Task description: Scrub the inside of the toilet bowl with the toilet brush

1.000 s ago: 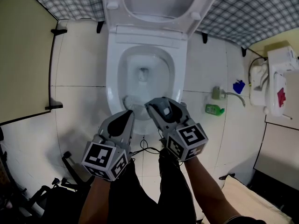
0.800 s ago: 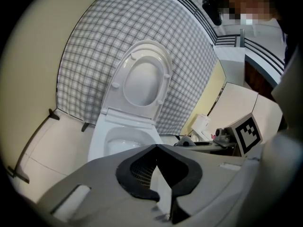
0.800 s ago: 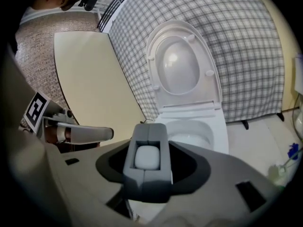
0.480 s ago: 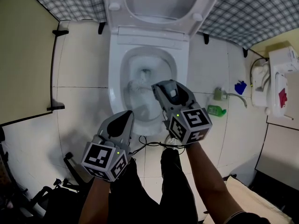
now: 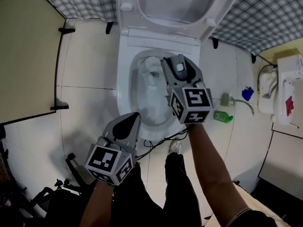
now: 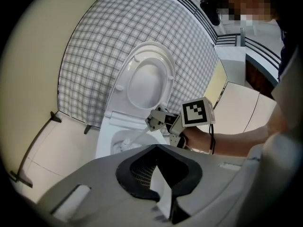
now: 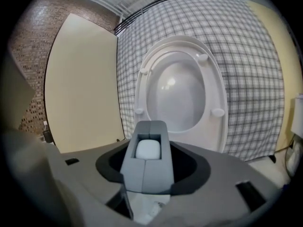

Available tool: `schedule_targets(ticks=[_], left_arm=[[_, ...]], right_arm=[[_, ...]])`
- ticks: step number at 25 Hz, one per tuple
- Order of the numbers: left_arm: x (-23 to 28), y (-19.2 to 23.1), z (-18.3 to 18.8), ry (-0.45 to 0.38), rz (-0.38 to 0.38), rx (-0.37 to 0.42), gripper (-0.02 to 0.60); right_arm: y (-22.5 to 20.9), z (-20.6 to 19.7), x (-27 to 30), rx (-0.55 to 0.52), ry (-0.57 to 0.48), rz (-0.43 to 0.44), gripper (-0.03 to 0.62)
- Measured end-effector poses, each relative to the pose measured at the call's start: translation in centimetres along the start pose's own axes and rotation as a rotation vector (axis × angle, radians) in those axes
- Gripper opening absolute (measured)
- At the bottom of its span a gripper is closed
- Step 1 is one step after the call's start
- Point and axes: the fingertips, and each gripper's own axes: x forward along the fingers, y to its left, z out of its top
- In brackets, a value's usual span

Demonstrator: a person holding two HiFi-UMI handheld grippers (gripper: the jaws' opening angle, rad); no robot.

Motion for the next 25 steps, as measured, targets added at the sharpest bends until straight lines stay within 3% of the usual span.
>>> schedule_targets(ticks=[4, 12, 25], left_arm=[[0.0, 0.4, 0.1, 0.001, 0.000, 0.001, 0.009], [0.3, 0.4, -0.5, 0.007, -0.004, -0.004, 0.009], [-0.7, -0.7, -1.6, 0.000, -0.004, -0.010, 0.009]], right_arm=[[0.3, -2.1, 0.8, 0.026, 0.016, 0.018, 0.228], [2.3, -7.7, -0.2, 0.054, 0.155, 0.068, 0.227], [5.0, -11.7, -11.5, 0.006, 0.313, 0.125, 0.227]])
